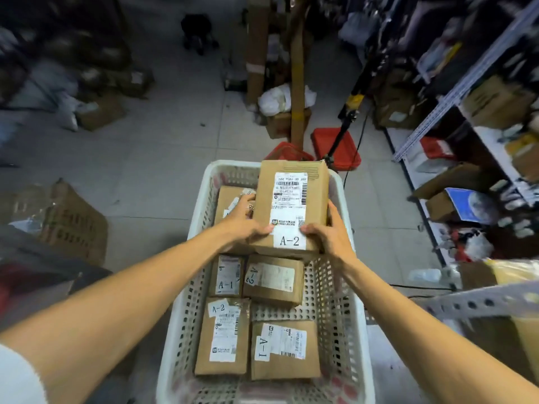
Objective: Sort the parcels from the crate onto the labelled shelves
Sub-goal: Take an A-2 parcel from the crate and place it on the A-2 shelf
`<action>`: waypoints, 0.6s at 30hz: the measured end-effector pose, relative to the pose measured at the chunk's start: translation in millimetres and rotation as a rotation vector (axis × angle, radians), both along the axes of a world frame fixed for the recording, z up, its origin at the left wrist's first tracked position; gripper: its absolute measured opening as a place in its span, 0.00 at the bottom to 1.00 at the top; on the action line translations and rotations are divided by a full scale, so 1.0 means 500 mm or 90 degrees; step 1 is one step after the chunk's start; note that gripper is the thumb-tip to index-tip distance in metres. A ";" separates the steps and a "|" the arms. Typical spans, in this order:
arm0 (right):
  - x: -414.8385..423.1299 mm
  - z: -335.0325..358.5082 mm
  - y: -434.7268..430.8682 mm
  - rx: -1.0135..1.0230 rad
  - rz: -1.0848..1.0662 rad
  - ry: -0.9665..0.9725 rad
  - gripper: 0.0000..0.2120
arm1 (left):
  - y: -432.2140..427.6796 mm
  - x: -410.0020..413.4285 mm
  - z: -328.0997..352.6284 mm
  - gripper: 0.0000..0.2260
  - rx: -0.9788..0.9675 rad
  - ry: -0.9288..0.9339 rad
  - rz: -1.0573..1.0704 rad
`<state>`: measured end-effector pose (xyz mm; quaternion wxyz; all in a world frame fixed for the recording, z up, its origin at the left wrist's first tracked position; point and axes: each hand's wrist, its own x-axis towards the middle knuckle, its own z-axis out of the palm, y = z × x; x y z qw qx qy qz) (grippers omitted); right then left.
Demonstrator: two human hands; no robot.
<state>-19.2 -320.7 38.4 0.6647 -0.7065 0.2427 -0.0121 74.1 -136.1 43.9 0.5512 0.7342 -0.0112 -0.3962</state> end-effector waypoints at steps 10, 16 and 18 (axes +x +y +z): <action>-0.145 0.148 0.105 -0.057 0.120 -0.118 0.27 | 0.153 -0.225 0.168 0.49 -0.071 -0.207 0.076; -0.279 0.239 0.186 -0.118 0.124 -0.161 0.37 | 0.236 -0.324 0.243 0.47 -0.112 -0.289 0.002; -0.328 0.255 0.217 -0.107 0.115 -0.162 0.34 | 0.256 -0.365 0.256 0.47 -0.124 -0.288 0.009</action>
